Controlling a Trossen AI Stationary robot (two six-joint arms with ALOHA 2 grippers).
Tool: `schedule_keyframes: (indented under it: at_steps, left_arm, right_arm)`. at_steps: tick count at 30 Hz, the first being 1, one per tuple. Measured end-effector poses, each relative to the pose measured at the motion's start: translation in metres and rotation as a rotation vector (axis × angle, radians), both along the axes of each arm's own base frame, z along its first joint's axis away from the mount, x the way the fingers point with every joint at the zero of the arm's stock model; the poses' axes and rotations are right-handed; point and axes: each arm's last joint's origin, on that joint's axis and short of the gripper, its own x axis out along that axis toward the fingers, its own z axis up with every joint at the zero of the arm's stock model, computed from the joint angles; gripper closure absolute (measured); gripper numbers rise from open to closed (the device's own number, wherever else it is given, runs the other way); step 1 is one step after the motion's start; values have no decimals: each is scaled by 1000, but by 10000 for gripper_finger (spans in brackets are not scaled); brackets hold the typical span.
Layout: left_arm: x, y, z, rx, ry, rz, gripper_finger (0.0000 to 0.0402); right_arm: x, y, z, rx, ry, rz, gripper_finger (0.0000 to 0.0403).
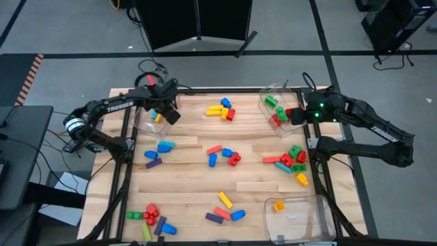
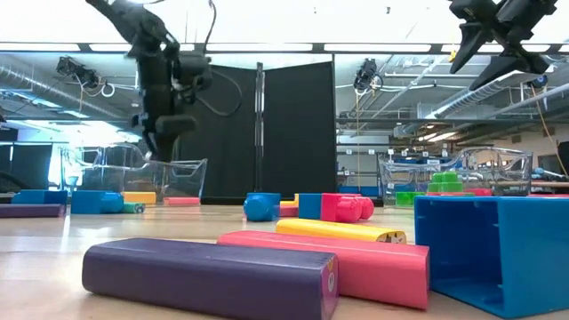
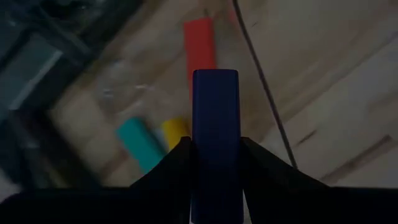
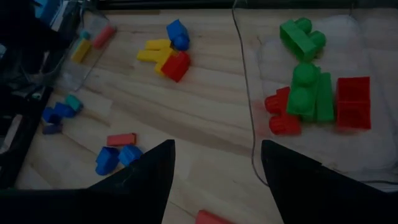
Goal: Sort blocks by size
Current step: Put the purple block into the top left transparent bin, then put the green 2 stud game piece into the top right transparent bin
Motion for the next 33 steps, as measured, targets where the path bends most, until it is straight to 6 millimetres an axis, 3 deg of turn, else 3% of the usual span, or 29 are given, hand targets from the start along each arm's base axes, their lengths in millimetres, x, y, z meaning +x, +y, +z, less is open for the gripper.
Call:
schedule_keyframes:
  at_steps: [7, 13, 18, 26, 33]
  left_arm:
    - [-11, 1, -28, -44, -43, 62, 295]
    - [-18, -3, -40, -69, -27, 109, 278]
    - [-16, -1, -39, -47, -53, 113, 236]
    - [-13, 1, -37, -23, -56, 63, 227]
    - [-2, 12, -10, 34, -94, 5, 225]
  right_arm:
    - [0, 0, 0, 5, -4, -6, 154]
    - [0, 0, 0, 6, -4, -7, 154]
    - [0, 0, 0, 6, -4, -7, 154]
    - [0, 0, 0, 16, -10, -20, 154]
    - [0, 0, 0, 13, -9, -21, 154]
